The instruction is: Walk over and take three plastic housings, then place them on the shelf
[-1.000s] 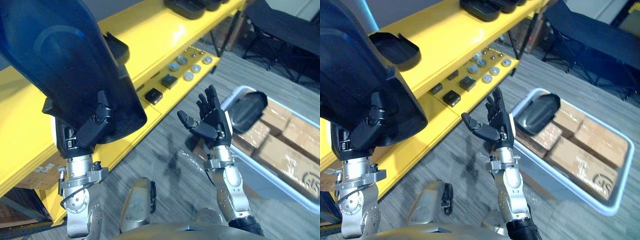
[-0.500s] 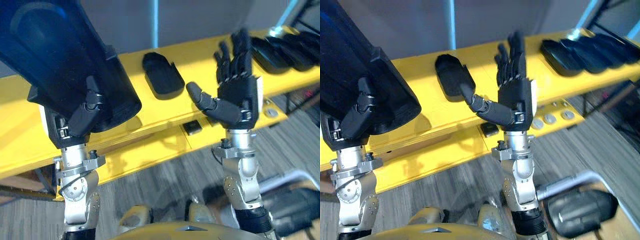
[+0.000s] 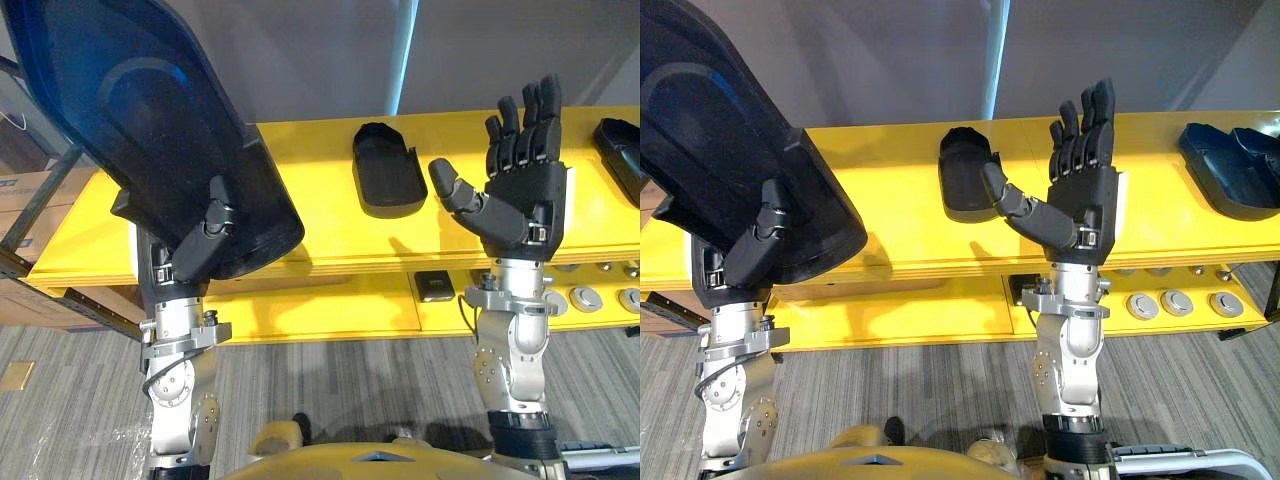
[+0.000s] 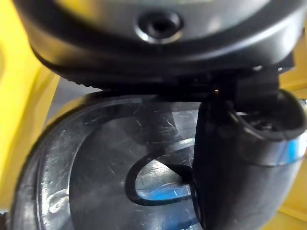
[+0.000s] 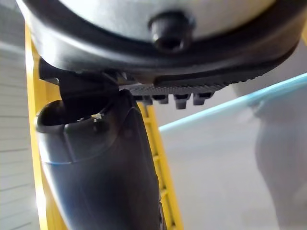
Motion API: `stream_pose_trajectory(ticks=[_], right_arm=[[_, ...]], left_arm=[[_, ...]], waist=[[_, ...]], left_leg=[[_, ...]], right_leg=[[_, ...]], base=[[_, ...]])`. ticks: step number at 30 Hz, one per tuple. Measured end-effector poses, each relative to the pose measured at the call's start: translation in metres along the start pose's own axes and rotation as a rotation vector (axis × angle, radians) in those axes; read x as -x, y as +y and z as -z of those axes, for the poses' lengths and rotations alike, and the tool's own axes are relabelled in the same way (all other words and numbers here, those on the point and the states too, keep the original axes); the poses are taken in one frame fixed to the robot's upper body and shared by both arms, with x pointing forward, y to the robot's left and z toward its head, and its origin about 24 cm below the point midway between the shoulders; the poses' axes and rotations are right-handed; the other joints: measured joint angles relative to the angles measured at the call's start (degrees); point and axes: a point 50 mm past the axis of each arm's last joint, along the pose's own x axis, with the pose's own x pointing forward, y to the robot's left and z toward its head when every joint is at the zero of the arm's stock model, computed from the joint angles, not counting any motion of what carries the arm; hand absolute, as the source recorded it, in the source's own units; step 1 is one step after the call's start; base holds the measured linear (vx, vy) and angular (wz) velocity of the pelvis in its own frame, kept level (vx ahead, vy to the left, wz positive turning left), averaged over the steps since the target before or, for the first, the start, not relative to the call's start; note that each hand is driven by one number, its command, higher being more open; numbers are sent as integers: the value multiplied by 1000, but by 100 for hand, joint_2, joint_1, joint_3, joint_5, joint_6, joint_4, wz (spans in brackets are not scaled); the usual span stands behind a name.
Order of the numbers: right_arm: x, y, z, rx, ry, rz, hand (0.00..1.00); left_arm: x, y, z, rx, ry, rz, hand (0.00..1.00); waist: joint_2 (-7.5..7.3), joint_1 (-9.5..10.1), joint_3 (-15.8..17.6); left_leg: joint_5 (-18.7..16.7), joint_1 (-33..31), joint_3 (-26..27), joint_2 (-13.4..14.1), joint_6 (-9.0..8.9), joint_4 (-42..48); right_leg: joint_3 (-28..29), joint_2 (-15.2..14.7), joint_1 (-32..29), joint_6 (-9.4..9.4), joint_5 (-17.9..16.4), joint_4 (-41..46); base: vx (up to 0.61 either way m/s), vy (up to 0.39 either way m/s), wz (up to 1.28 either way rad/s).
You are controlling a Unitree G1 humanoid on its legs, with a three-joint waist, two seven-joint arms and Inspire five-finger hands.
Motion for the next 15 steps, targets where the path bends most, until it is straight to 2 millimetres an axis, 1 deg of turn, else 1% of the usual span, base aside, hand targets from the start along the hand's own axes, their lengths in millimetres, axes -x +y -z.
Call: stream_pose_trajectory(ticks=[2,3,4,5,6,7,8,9,10,11,12,13,14,15], right_arm=[[4,-3,8,-21,40,3,100],[5,-4,12,-21,63,-2,100],[5,-3,13,-27,65,-8,100],[5,-3,13,-50,64,-12,100],[5,-2,14,-64,68,-15,100],[5,0,15,-69,75,-24,100],[4,1,15,-69,80,-35,100],[3,2,15,-66,82,-49,100],[1,1,14,-55,83,-63,100],[3,0,16,-51,96,-57,100],[5,1,21,-63,116,-42,100],[6,3,25,-73,129,-46,100],[8,7,28,-84,145,-53,100],[10,16,34,-114,168,-65,100]], left_arm=[[1,3,3,-31,13,-9,0],[1,5,3,-59,16,-11,0],[0,6,3,-69,11,-7,0],[-1,6,3,-92,12,13,0],[-1,6,4,-102,19,22,0],[0,7,7,-130,34,40,0],[0,7,9,-152,47,61,0],[0,6,12,-160,59,92,0],[-1,5,11,-159,60,109,0],[-4,5,11,-170,62,135,0],[-9,8,9,-191,62,158,0],[-11,10,8,-199,64,164,0],[-11,13,7,-206,66,163,0],[-12,18,6,-220,74,153,0]], waist=[[-4,4,19],[-55,-15,89],[-67,-20,166],[-53,-76,263],[-46,-120,269],[-57,-161,276],[3,-186,239],[97,-242,179],[187,-264,123],[85,-251,117],[15,-238,77],[-16,-210,91],[-34,-166,89],[-71,-118,96]], left_leg=[[-57,-177,-40,28,-16,350],[-129,-284,-63,-27,-98,543],[-208,-344,-44,-11,-87,734],[-305,-442,115,238,16,967],[-302,-474,189,382,2,986],[-279,-464,250,559,-50,921],[-226,-419,225,647,-134,794],[-195,-330,150,689,-191,598],[-103,-254,115,679,-356,507],[-72,-228,301,417,-388,614],[-252,-256,546,191,-199,710],[-267,-254,626,170,-107,724],[-278,-247,732,181,-42,710],[-260,-202,889,231,23,619]], right_leg=[[-4,7,-7,-18,-10,35],[-36,-145,7,-46,-35,57],[-90,-211,31,-32,-39,105],[-129,-318,82,24,-97,196],[-135,-381,90,79,-142,261],[-127,-506,84,180,-211,388],[-87,-639,50,319,-300,522],[-20,-821,-1,493,-371,660],[64,-948,-37,644,-380,713],[243,-1224,-48,720,-370,709],[375,-1455,-54,436,-175,550],[363,-1492,-74,289,16,503],[304,-1499,-121,216,205,485],[120,-1445,-233,173,357,523]], base=[[-65,68,11],[-72,95,14],[-147,166,21],[-132,158,19],[-118,164,20],[-29,215,10],[-4,349,4],[13,405,-4],[79,581,-12],[108,569,-26],[114,544,-32],[59,301,-39],[50,250,-53],[52,216,-51]])
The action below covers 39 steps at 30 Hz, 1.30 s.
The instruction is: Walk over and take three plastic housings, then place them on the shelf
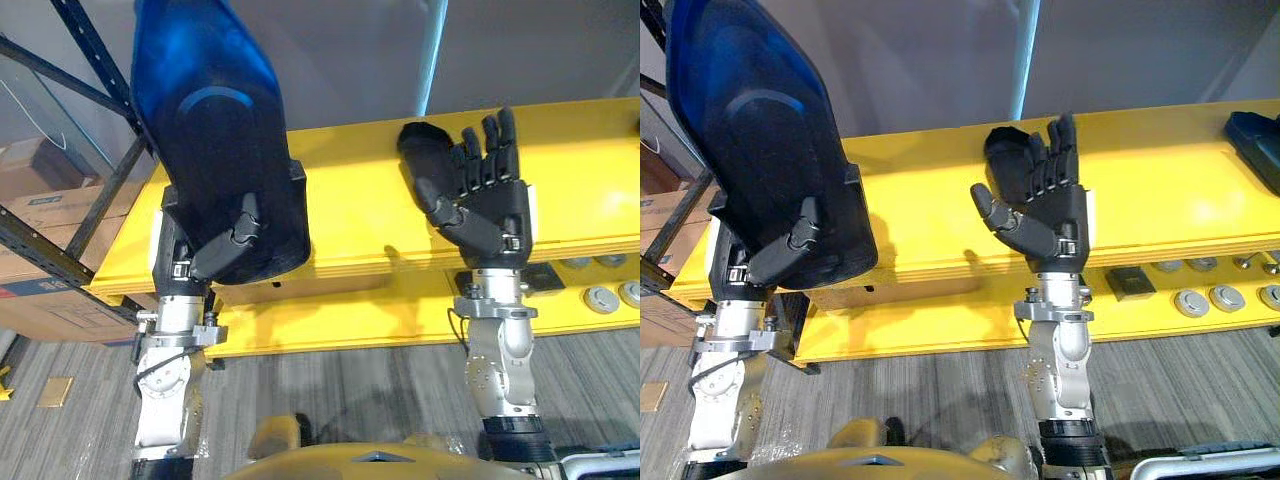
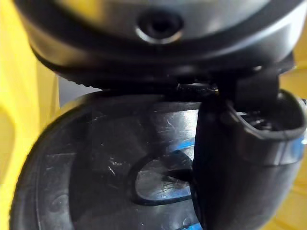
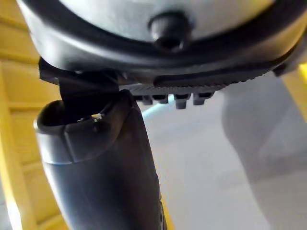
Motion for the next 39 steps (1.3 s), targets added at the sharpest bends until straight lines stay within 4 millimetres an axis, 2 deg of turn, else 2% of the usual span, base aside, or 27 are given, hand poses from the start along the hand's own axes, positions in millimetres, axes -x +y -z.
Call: stream_pose_trajectory(ticks=[1,2,3,5,11,14,20,25,27,31,33,39], right_arm=[[0,6,3,-2,9,-9,100],[2,10,5,0,15,-11,100],[2,10,4,10,13,-13,100],[2,9,-5,39,-19,-14,100],[0,-10,-25,160,-55,24,100],[-3,-14,-35,199,-61,-3,100],[-4,-11,-37,198,-51,-27,100],[5,-15,-31,190,14,-3,100],[6,-13,-28,161,25,-10,100],[15,0,-15,103,92,-87,100],[15,7,-11,82,106,-122,100],[6,29,-4,31,121,-226,100]], left_arm=[[0,4,1,-12,14,-8,0],[-2,5,2,-19,38,0,0],[-3,3,3,-18,45,10,0],[-12,-7,4,1,55,61,0],[-13,-44,11,48,126,242,0],[-13,-50,14,79,159,269,0],[-18,-47,20,140,222,180,0],[-42,-45,31,123,238,75,0],[-53,-41,34,140,245,15,0],[-75,-33,43,166,281,-110,0],[-79,-33,47,182,296,-124,0],[-92,-33,58,175,357,-129,0]], waist=[[-32,-26,11],[-49,-55,3],[-63,-72,-9],[-158,-224,-58],[-126,-332,-63],[-121,-354,-61],[-51,-487,-20],[2,-521,63],[15,-616,91],[18,-731,190],[19,-772,219],[30,-796,430]], left_leg=[[31,72,15,25,41,-113],[93,164,9,30,65,-302],[121,186,-6,29,75,-372],[226,100,-182,-40,85,-493],[456,2,-442,-79,-5,-787],[529,115,-408,-48,-61,-929],[679,182,-173,27,-100,-1214],[829,356,-11,29,-95,-1458],[836,353,24,30,-92,-1468],[922,475,154,22,-95,-1685],[973,536,164,13,-95,-1777],[1136,543,191,-2,-103,-1972]], right_leg=[[-36,188,0,59,-7,-27],[36,510,61,116,-60,-174],[98,653,102,151,-89,-310],[371,1135,212,141,-15,-907],[304,1210,200,167,33,-973],[398,1276,201,120,4,-921],[647,1342,-25,34,-52,-810],[830,1353,-123,71,-27,-697],[876,1352,-185,69,-29,-646],[1013,1359,-242,75,-25,-608],[1015,1360,-248,73,-26,-605],[1037,1352,-477,17,-130,-305]], base=[[92,225,-39],[81,133,-9],[90,103,16],[50,1,42],[30,-33,24],[-33,-49,-7],[-68,-23,-17],[-28,-7,-17],[-23,6,-12],[-13,9,-17],[0,0,0],[-10,-4,0]])
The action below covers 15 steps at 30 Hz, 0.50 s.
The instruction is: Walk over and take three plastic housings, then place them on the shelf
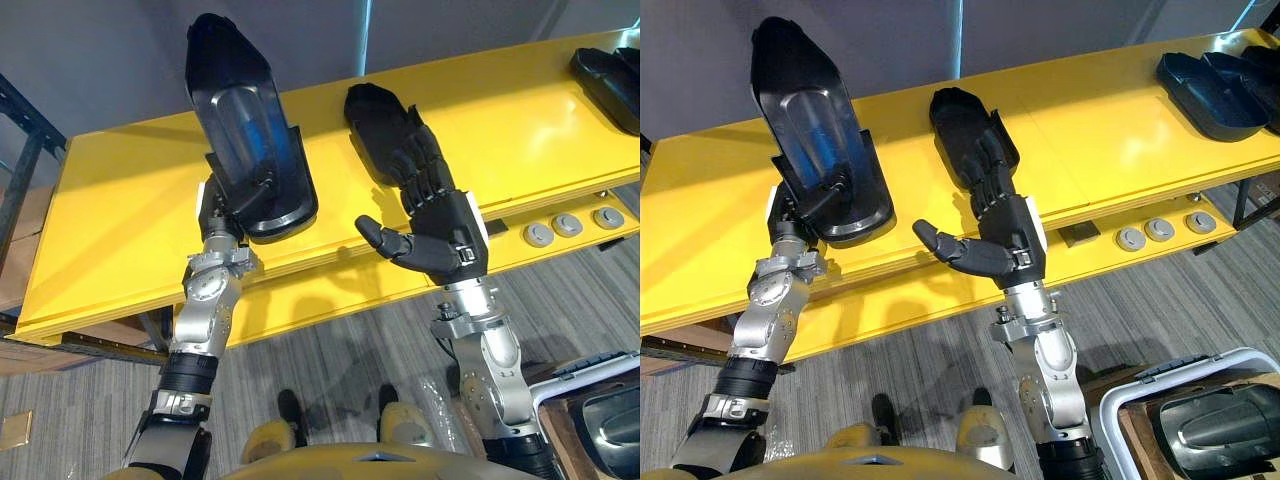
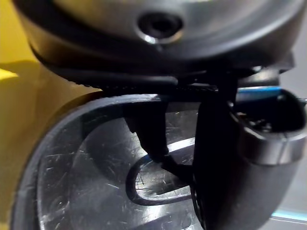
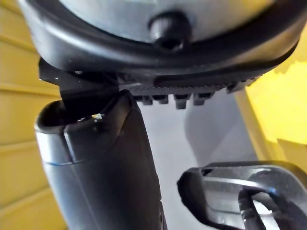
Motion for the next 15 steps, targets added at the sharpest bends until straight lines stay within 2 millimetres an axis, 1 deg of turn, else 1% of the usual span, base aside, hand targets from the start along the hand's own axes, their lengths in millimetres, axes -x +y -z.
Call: stream_pose_trajectory(ticks=[3,5,7,10,11,15], right_arm=[[-5,4,-1,-6,-8,-27,100],[-6,5,-1,2,-2,-45,100],[-7,8,0,6,6,-72,100],[-8,10,-4,4,-8,-82,100],[-8,11,-7,1,-18,-86,100],[-10,17,-14,-13,-53,-112,100]], left_arm=[[-11,5,2,-20,34,-25,0],[-16,4,-3,-24,25,-25,0],[-22,8,-1,-29,43,-46,0],[-25,11,-3,-24,42,-62,0],[-27,11,-3,-24,47,-64,100],[-32,11,-4,-23,58,-63,100]], waist=[[-4,-9,118],[20,-6,137],[47,-17,151],[74,-55,166],[83,-55,171],[124,-57,190]], left_leg=[[71,-2,14,3,-17,-55],[104,-10,15,9,-26,-92],[117,-3,13,16,-45,-122],[187,-3,19,23,-49,-212],[189,1,21,26,-51,-215],[191,-10,48,39,-53,-221]], right_leg=[[24,-8,-160,-15,-118,283],[20,-11,-234,-29,-166,389],[18,-18,-295,-21,-243,529],[10,-15,-354,-27,-276,614],[10,-19,-362,-27,-294,656],[20,-73,-406,-22,-306,709]], base=[[-42,-27,1],[-40,-34,3],[-41,-33,1],[-25,-20,1],[0,0,0],[0,0,0]])
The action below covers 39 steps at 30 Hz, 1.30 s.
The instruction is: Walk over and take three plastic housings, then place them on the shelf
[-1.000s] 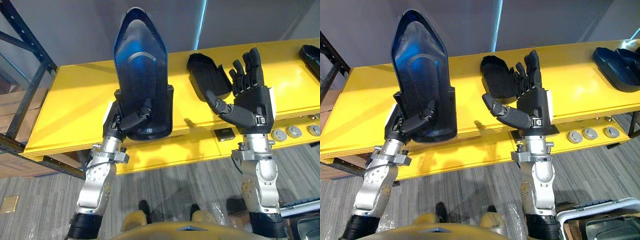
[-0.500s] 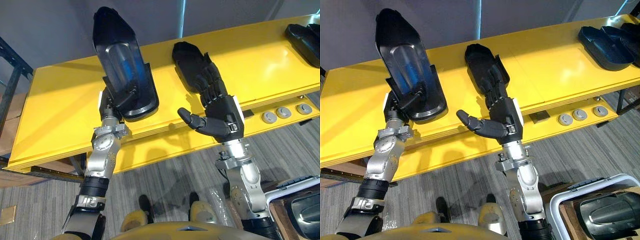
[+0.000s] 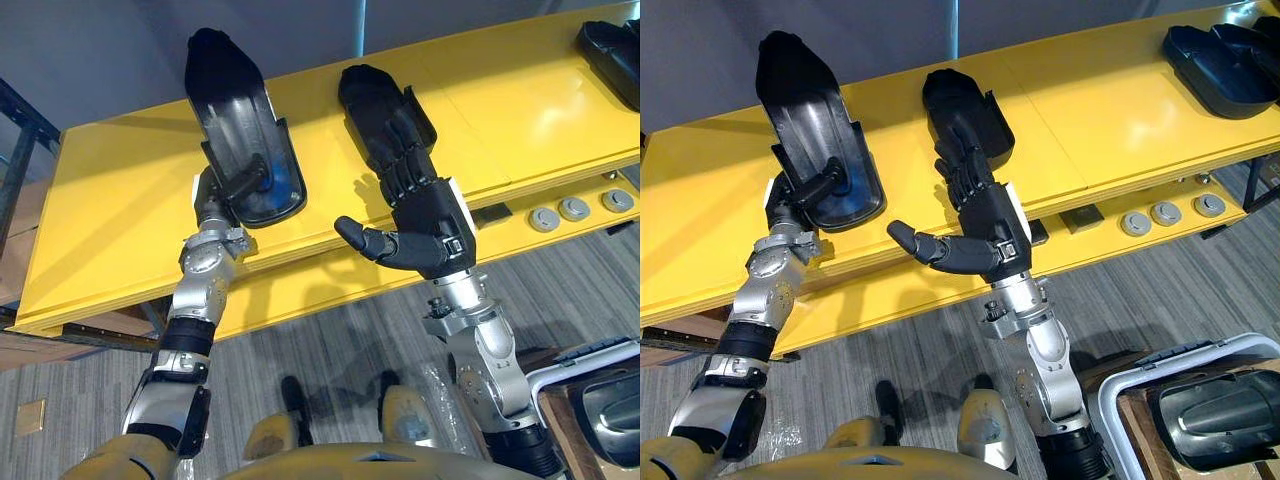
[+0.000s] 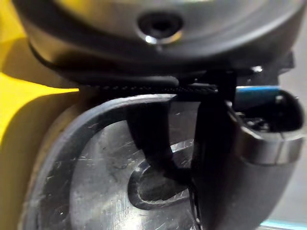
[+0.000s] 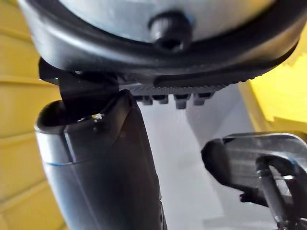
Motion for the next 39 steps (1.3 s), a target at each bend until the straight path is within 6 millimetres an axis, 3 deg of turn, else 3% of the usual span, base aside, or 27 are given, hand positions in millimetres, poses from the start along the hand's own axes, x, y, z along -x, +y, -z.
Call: stream_pose_trajectory(ticks=[10,19,25,32,35,39], right_arm=[[0,6,1,-7,15,-25,100],[4,7,4,-19,34,-15,100],[8,6,6,-11,47,-2,100],[15,-5,17,125,136,112,100],[10,-14,25,166,181,175,100],[-11,-37,25,232,191,265,100]], left_arm=[[-9,1,-3,-74,20,4,100],[-19,17,-13,-68,20,-154,100],[-19,24,-8,3,20,-231,100],[-8,24,-15,92,-47,-263,100],[5,22,-27,107,-124,-228,100],[21,16,-48,117,-237,-170,100]], waist=[[50,-37,22],[63,-114,28],[71,-151,30],[82,-249,22],[87,-190,17],[103,27,5]], left_leg=[[-16,13,133,2,30,-39],[51,20,218,-5,42,-51],[63,134,191,-22,49,-84],[163,274,21,-99,83,-264],[155,423,-59,-106,76,-270],[146,409,-309,-112,76,-171]], right_leg=[[41,-30,-39,22,4,57],[119,-21,-84,49,24,49],[98,5,52,84,50,-50],[-45,6,303,152,140,-332],[-120,4,546,156,148,-447],[-374,-21,760,155,149,-533]], base=[[0,0,0],[2,-4,-3],[3,-2,1],[9,6,8],[38,6,12],[-5,-2,27]])
